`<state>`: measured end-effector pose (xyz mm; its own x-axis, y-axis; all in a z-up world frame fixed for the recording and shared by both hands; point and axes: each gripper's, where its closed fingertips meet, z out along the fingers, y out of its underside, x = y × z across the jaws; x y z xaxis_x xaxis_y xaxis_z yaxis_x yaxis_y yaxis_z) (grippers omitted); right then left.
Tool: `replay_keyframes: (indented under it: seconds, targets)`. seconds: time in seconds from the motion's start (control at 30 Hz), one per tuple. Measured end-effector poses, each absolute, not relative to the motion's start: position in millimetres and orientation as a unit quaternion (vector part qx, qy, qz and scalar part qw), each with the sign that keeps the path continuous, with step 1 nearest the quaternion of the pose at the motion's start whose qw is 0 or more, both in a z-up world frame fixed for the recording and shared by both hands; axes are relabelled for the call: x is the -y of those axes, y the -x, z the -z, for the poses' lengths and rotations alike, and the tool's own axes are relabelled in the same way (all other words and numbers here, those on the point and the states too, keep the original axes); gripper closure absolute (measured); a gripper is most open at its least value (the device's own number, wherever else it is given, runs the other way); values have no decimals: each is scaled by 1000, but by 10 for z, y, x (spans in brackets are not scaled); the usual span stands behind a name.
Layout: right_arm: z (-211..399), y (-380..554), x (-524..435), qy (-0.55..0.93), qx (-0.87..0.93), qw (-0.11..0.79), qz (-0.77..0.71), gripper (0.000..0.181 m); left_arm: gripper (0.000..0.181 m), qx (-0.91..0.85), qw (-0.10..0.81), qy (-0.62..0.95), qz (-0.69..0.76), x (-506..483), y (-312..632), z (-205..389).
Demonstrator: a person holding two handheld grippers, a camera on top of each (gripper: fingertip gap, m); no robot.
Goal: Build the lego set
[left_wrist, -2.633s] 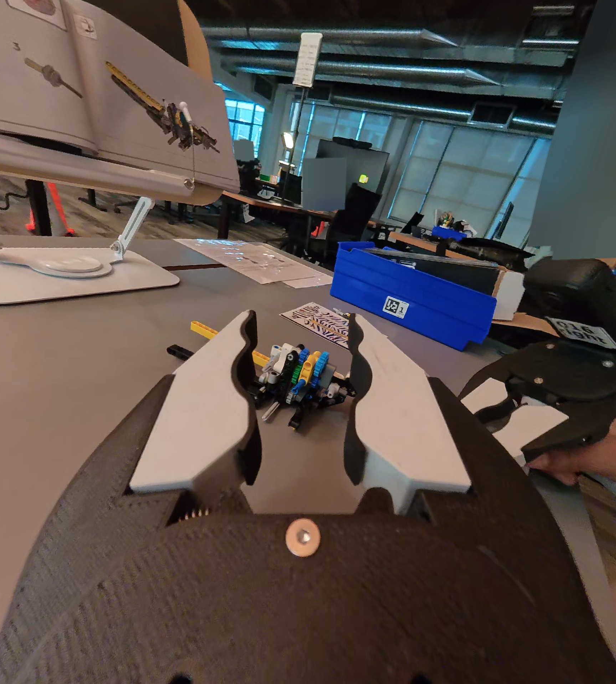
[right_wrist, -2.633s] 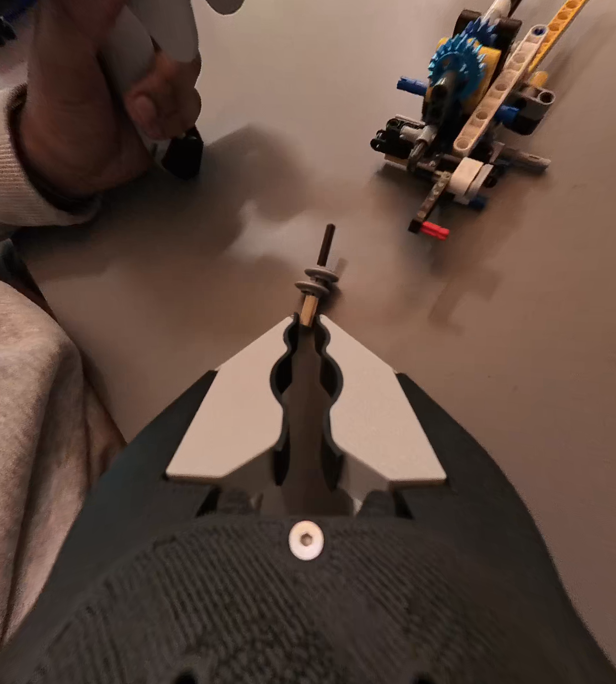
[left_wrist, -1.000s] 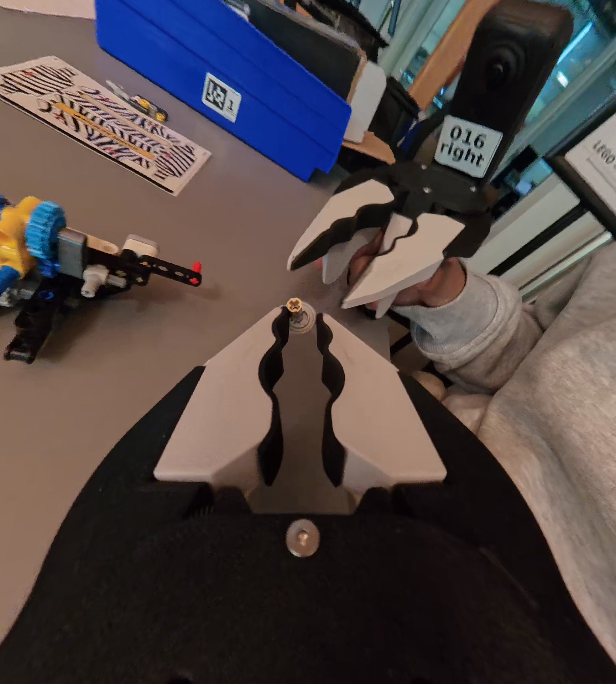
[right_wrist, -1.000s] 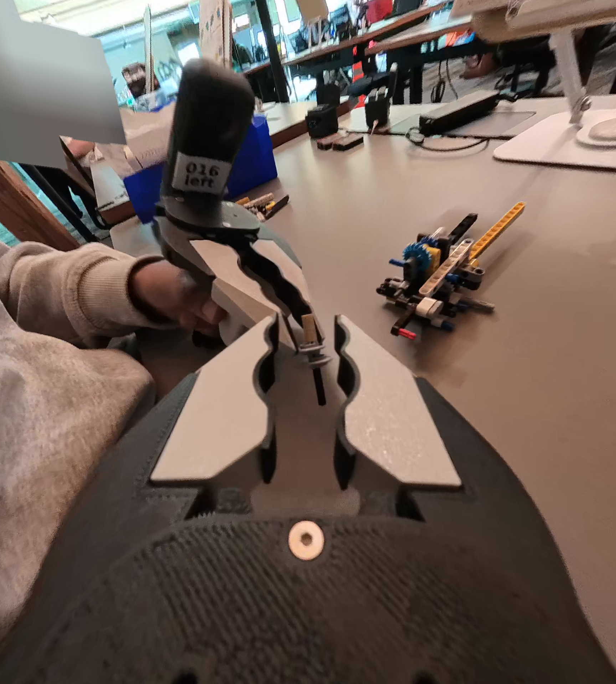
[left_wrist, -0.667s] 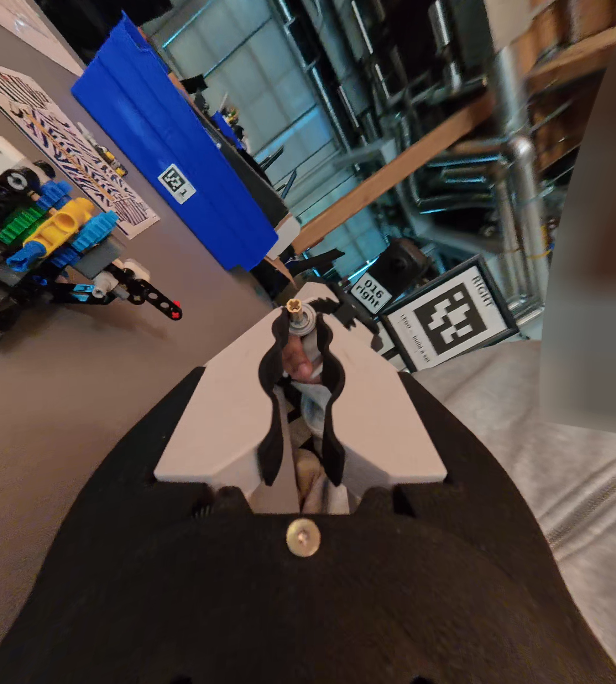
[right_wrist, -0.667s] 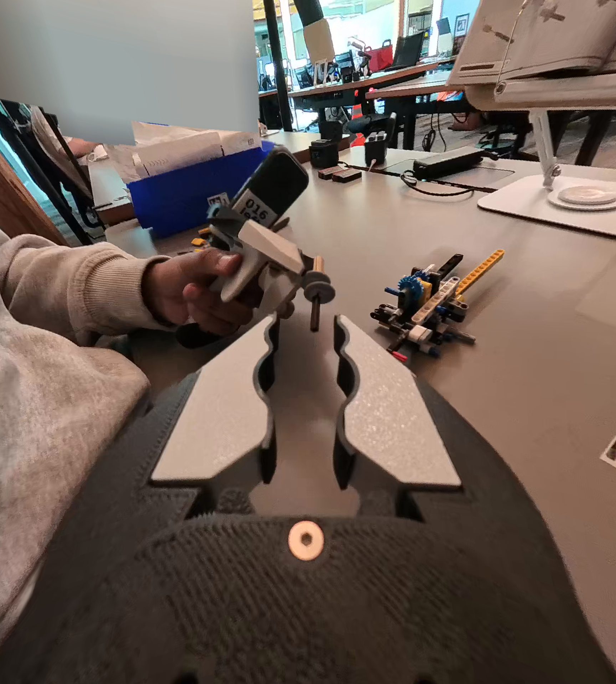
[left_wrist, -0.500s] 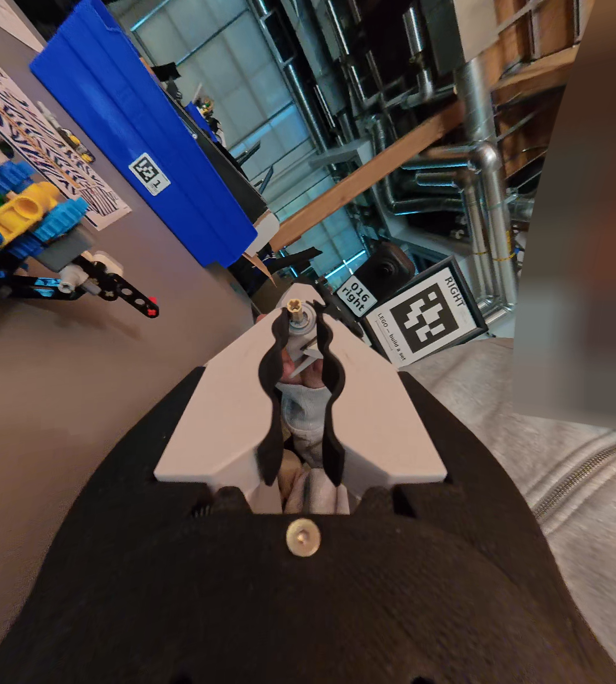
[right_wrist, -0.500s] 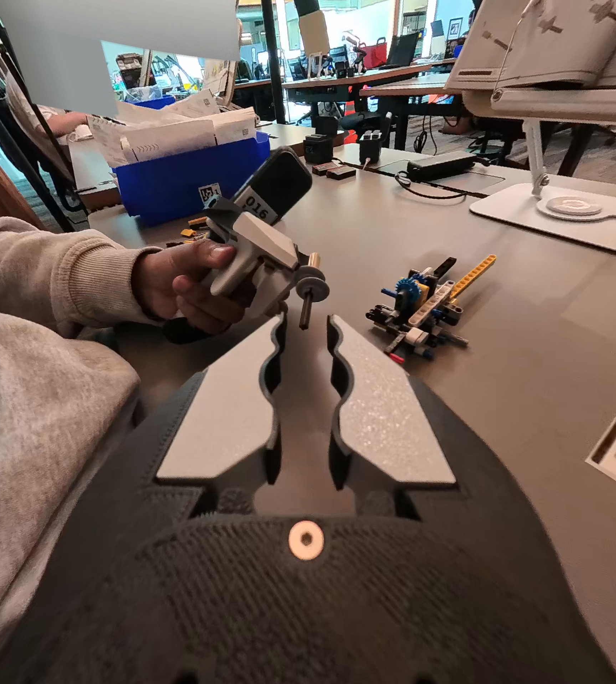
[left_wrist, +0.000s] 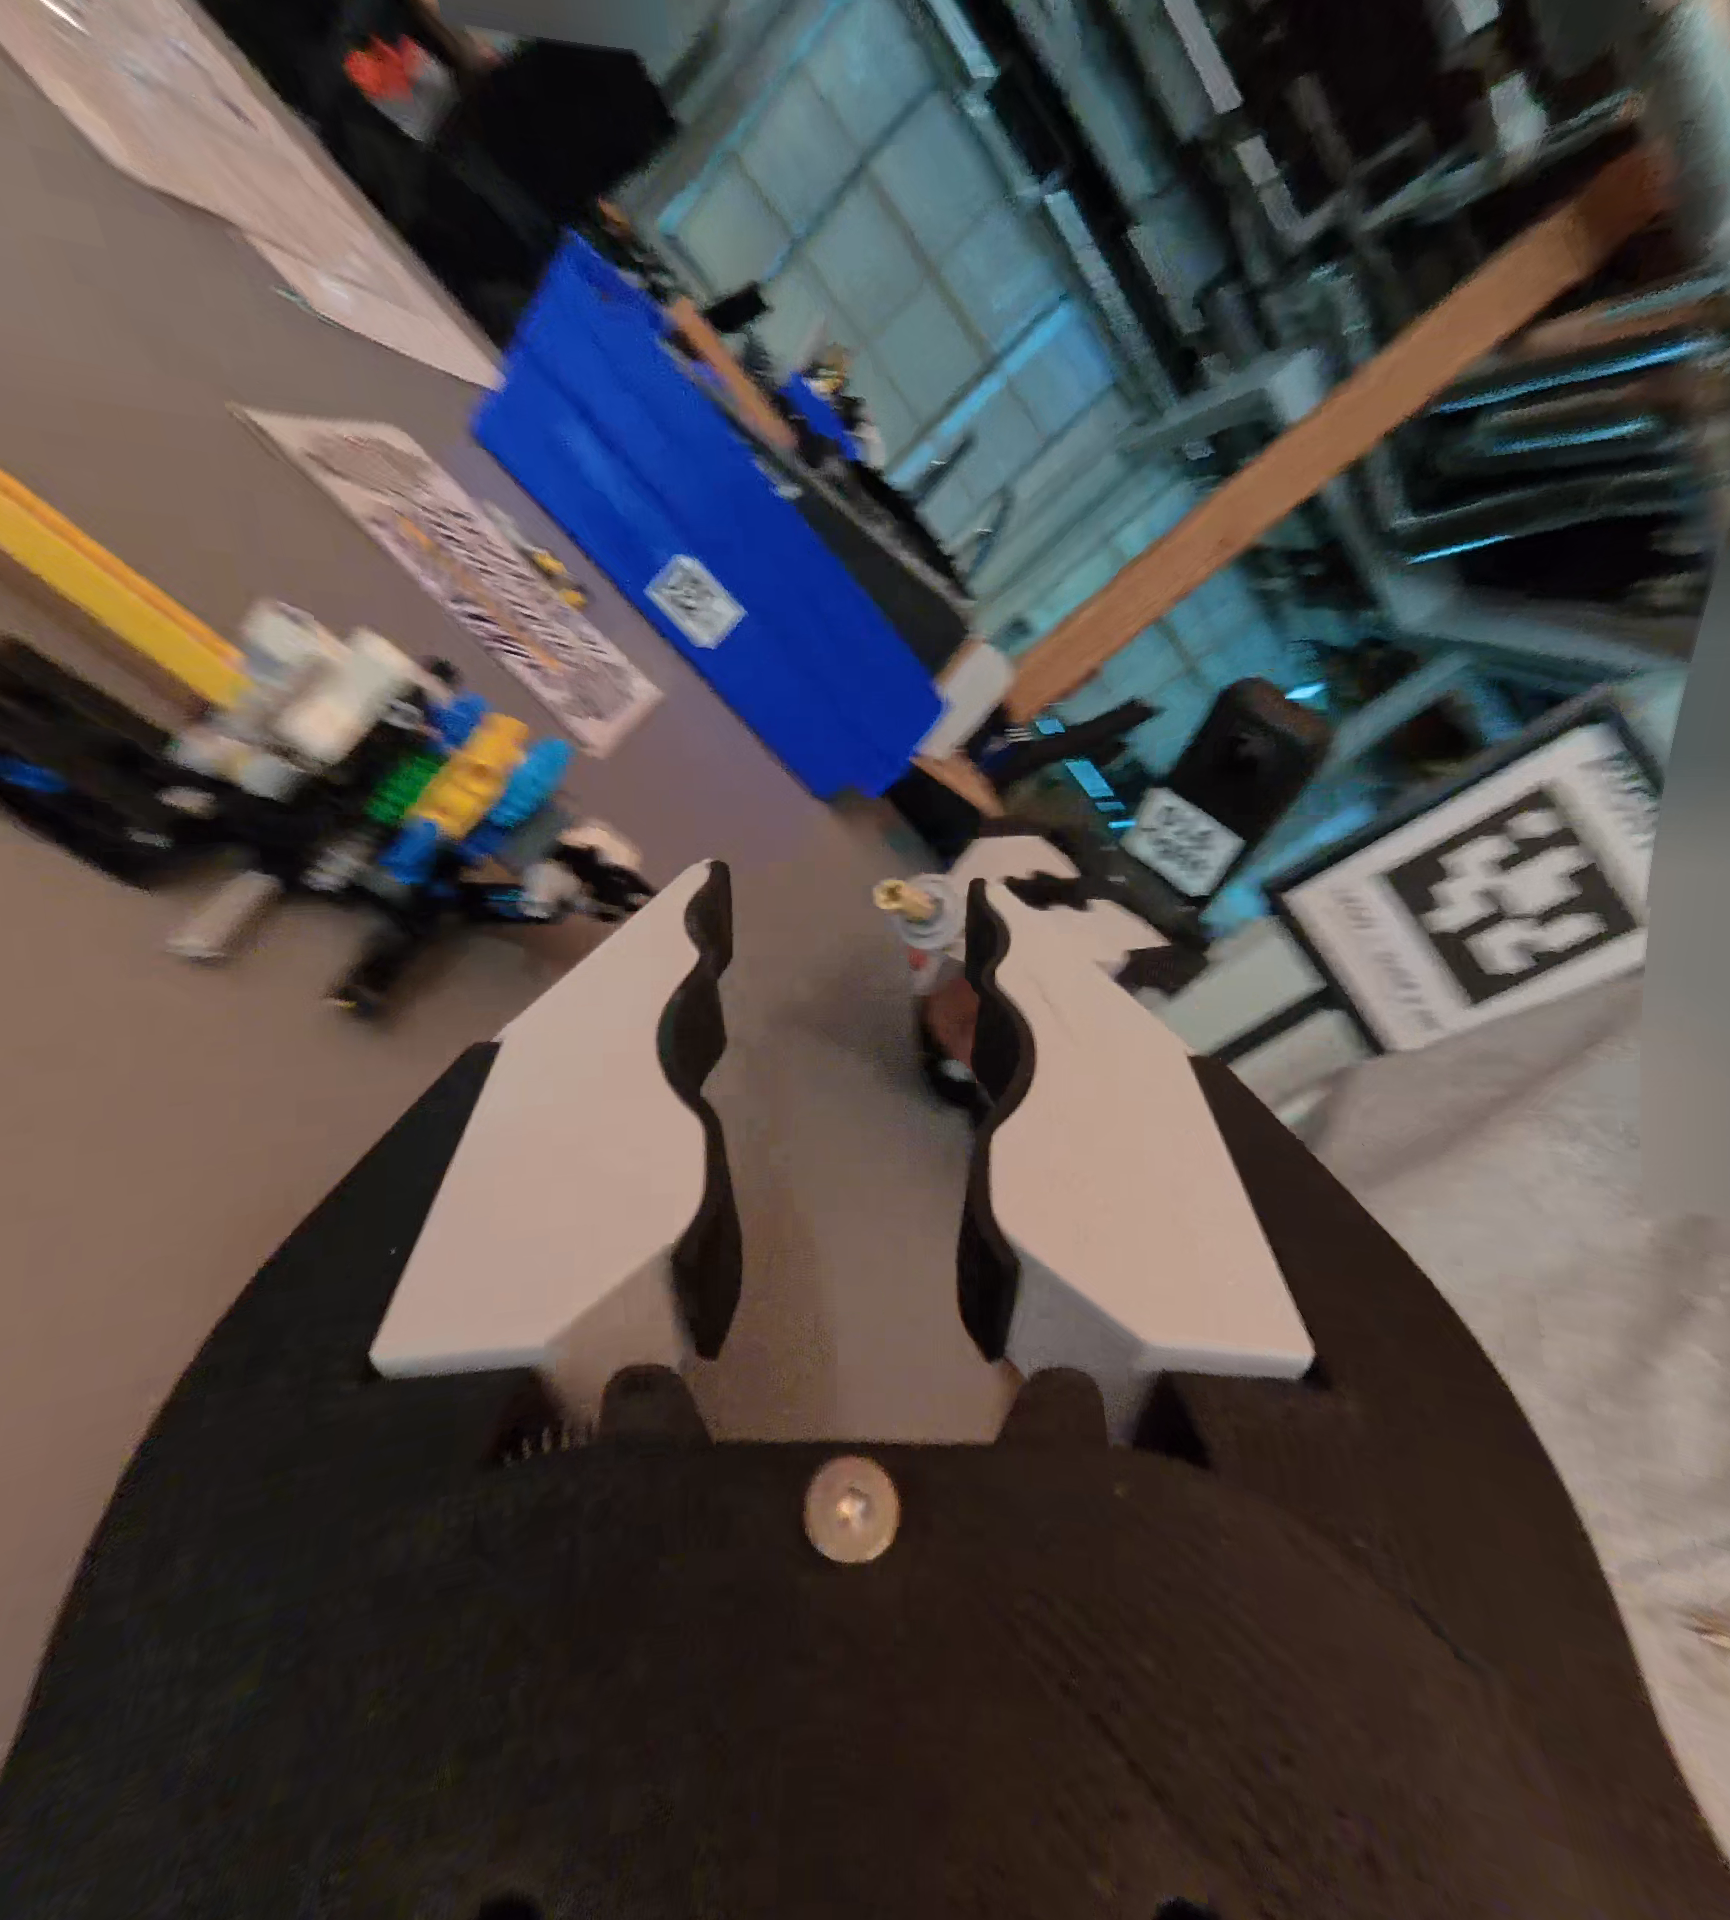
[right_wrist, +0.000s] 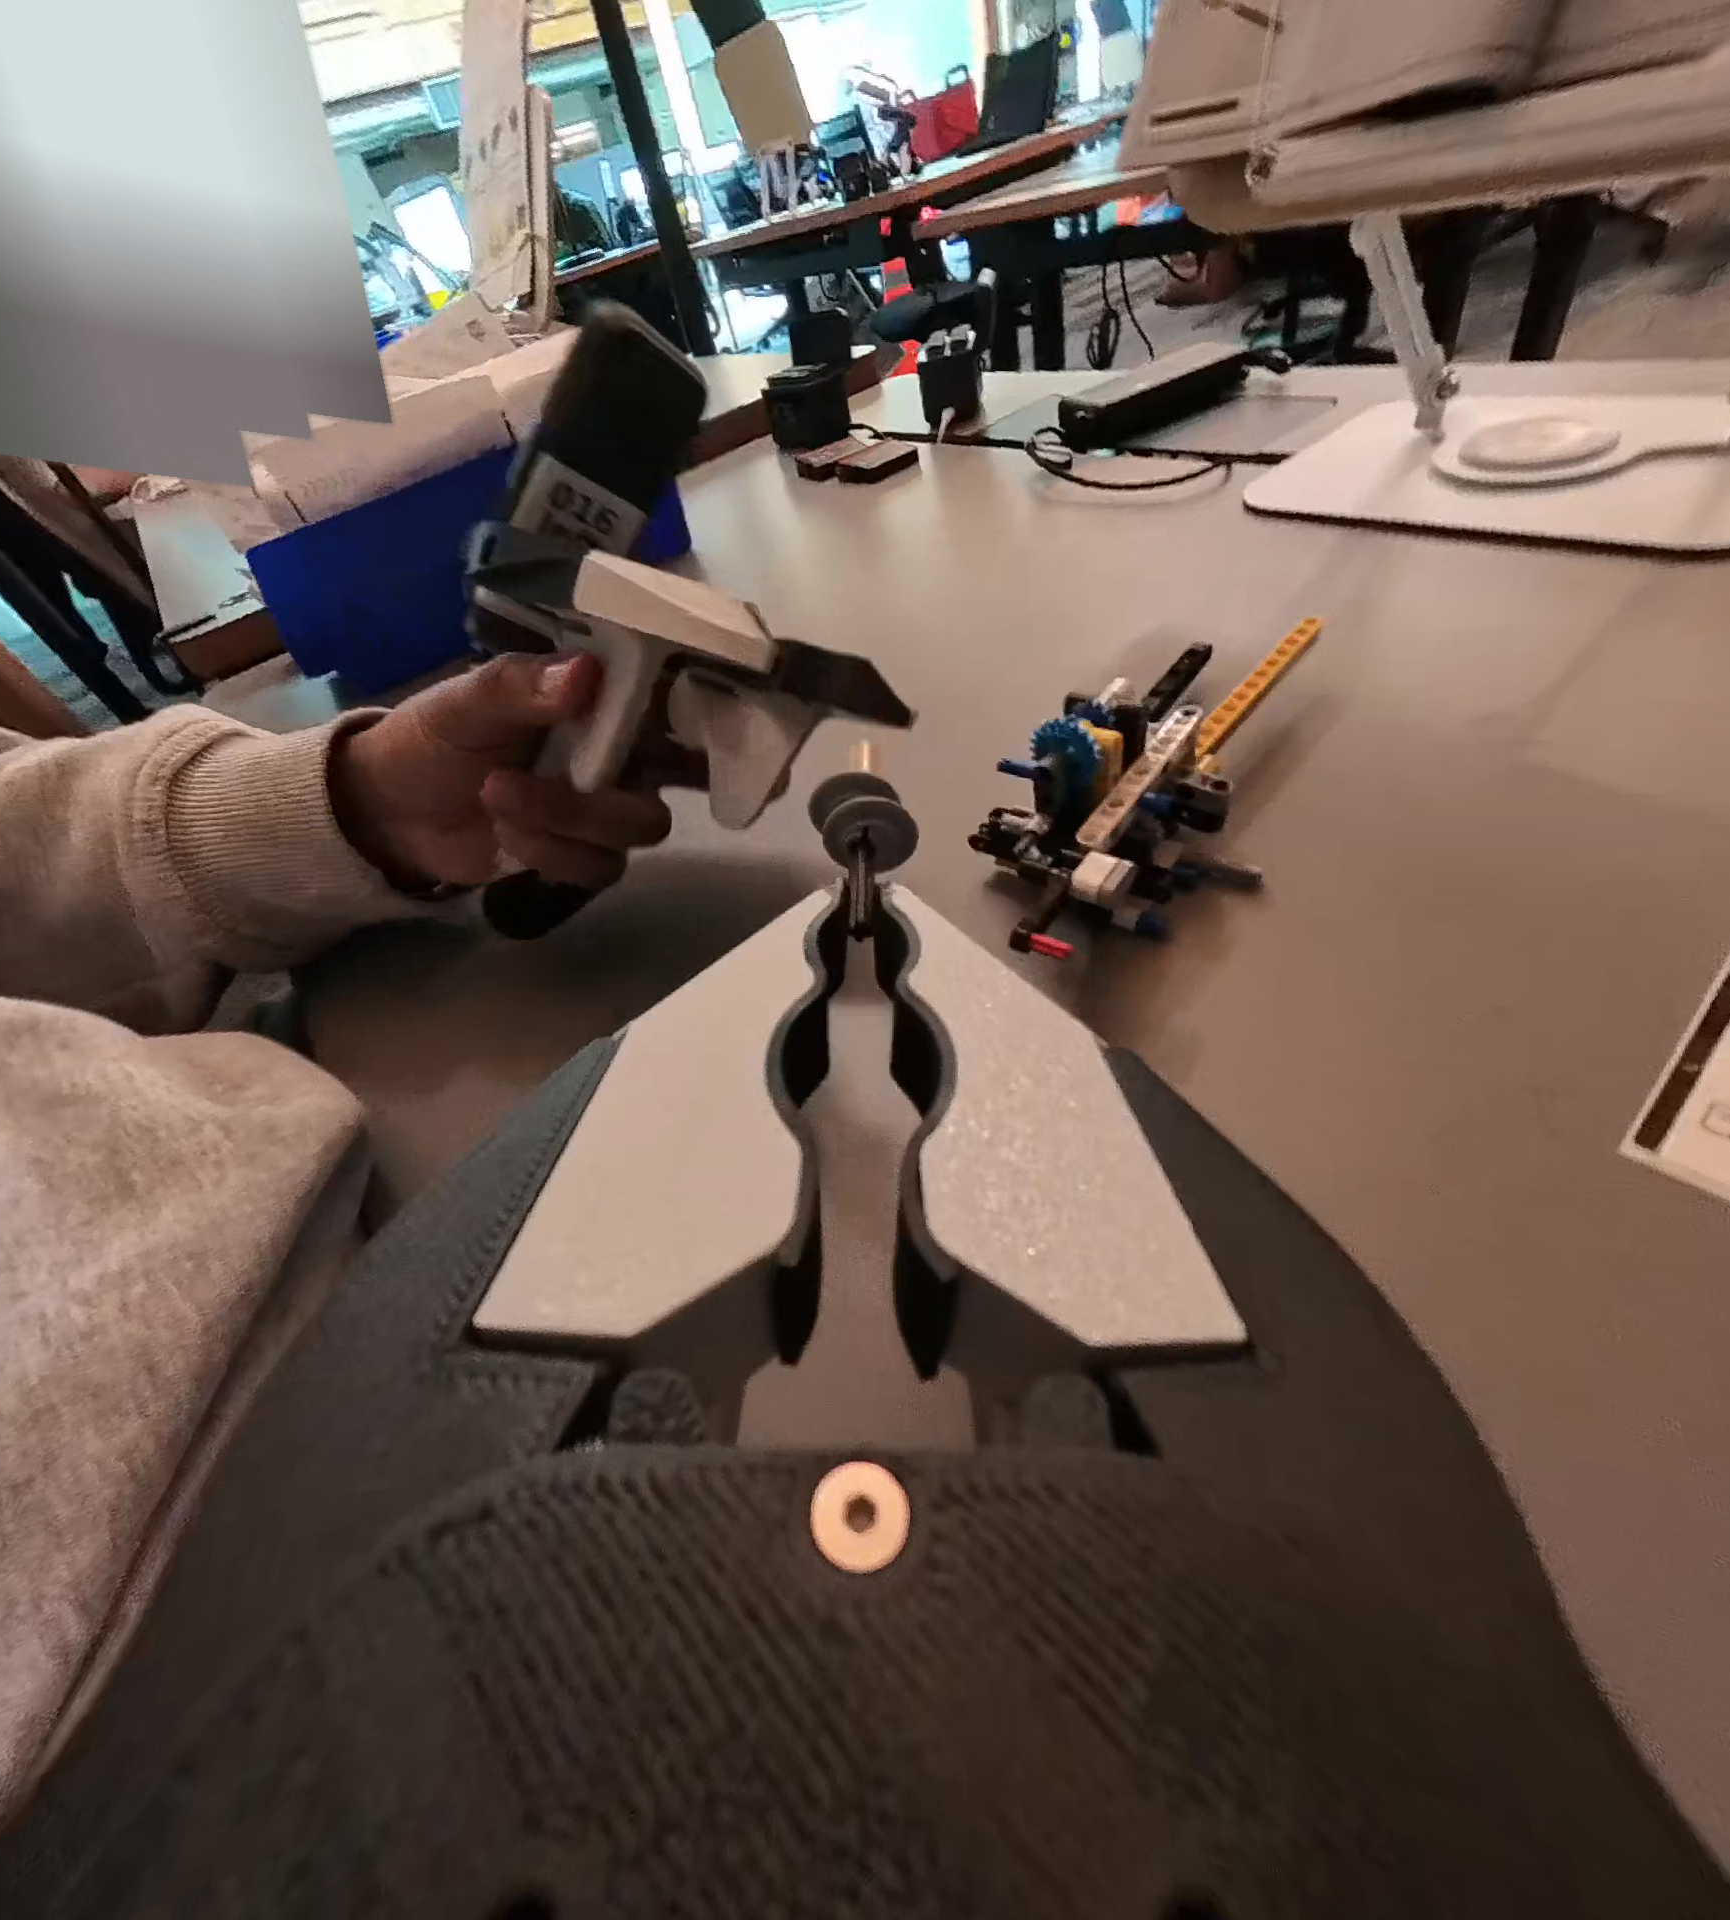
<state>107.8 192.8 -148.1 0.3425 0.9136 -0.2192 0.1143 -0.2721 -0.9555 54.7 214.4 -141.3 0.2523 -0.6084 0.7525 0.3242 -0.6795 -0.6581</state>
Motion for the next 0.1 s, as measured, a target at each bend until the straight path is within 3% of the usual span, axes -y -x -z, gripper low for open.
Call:
replay_keyframes:
  seconds: [0.03, 0.1]
  targets:
    - [1505, -1085, -1946, 680, 375, 462, -428, 179, 138, -110, 404, 714, 561, -2216, -470, 1480]
    - [1565, -1078, -1963, 691, 373, 453, -422, 179, 138, -130, 424, 769, 461, -2347, -331, 1682]
